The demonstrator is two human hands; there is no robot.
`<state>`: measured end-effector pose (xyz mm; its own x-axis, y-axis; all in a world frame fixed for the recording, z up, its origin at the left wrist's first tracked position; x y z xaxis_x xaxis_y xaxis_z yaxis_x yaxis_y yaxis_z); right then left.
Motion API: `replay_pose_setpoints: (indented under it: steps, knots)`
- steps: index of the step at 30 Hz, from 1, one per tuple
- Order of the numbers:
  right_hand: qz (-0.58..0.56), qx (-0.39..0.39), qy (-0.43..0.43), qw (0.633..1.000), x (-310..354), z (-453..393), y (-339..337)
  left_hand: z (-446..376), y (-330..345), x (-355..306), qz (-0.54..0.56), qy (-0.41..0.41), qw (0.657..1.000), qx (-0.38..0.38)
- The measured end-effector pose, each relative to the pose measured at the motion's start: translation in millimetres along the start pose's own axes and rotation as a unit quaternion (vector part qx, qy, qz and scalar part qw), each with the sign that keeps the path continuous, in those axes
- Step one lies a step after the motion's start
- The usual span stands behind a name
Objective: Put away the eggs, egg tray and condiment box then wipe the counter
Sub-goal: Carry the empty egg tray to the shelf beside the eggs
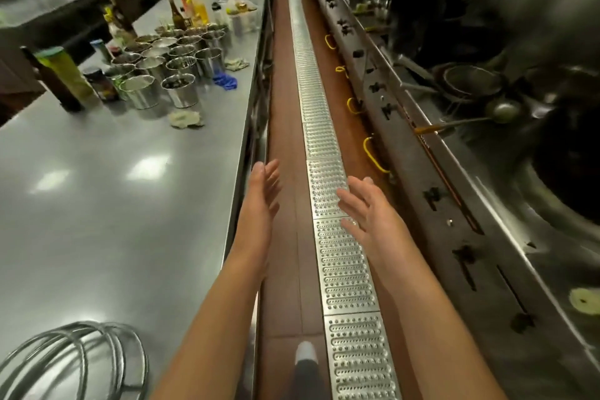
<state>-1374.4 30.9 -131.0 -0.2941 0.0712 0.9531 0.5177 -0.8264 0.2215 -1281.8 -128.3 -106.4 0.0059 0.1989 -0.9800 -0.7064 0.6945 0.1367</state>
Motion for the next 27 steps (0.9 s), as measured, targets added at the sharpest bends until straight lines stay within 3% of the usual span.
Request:
replay_pose_setpoints:
  steps: [14, 27]
  knots:
    - [0.059, -0.014, -0.027, 0.998, 64.2, -193.8, 53.9, -210.5, 21.2, -39.2, 0.046, 0.018, 0.997, 0.067]
    - [0.044, 0.103, 0.04, 0.993, 70.5, -443.7, 111.7, -428.5, 18.3, -40.5, 0.023, -0.002, 1.0, -0.014]
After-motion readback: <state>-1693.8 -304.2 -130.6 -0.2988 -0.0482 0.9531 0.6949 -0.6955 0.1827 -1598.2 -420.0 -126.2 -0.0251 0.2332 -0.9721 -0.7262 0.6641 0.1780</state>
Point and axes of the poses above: each hand's wrist, its own z-axis away from the middle knuckle, its own y-axis out of the palm, x = y × z, the point moved 10 cm from there along -z, towards the middle knuckle, and after that the axes turned 2 degrees about -y, right-handed, at the moved point
